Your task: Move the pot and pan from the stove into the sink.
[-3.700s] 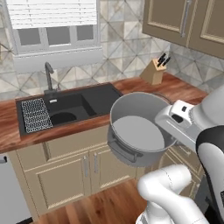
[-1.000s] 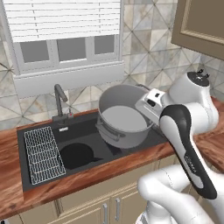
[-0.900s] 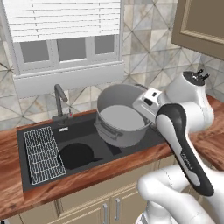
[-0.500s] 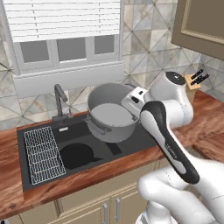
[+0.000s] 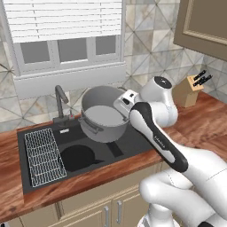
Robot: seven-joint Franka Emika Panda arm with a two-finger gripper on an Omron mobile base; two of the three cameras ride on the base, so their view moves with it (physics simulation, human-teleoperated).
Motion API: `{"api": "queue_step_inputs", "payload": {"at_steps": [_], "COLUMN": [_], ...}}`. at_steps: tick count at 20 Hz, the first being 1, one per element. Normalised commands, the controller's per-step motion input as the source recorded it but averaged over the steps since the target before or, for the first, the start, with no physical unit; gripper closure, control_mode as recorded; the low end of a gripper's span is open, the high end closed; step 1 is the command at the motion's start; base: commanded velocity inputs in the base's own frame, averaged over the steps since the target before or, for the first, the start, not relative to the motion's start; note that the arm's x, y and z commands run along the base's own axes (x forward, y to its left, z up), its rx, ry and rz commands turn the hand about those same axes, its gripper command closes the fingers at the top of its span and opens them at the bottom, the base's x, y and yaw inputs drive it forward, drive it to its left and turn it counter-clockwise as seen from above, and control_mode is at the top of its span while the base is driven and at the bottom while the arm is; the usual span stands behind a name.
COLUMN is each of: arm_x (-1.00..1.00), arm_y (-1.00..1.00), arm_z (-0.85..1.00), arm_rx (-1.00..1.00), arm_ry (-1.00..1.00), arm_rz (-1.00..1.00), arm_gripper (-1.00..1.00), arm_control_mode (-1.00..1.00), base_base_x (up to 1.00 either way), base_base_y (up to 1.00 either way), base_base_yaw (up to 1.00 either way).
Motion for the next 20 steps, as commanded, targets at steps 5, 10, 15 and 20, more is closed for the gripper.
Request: {"api": "queue_step_inputs", "payload": {"at_steps": [5,10,15,20], "arm_x": [0.01,0.20,0.42,0.51], "arm_y": [0.00,0.19,0.24,0.21], "arm_z": [-0.02,-0.40,-0.39,-0.36], "arm_rx": [0.00,-0.04,-0.06,-0.02], "arm_ry": [0.00,0.06,0.11,0.12], "arm_rz": [0.00,0.00,0.00,0.00], "arm_gripper": [1.00,1.00,1.00,1.00], "arm_control_mode": [-1.00,-1.00,-1.00,-1.00], "base_base_x": [0.00,0.00,0.00,0.00], "base_base_y": [0.00,0.00,0.00,0.00], "base_base_yaw": [0.00,0.00,0.00,0.00]}}
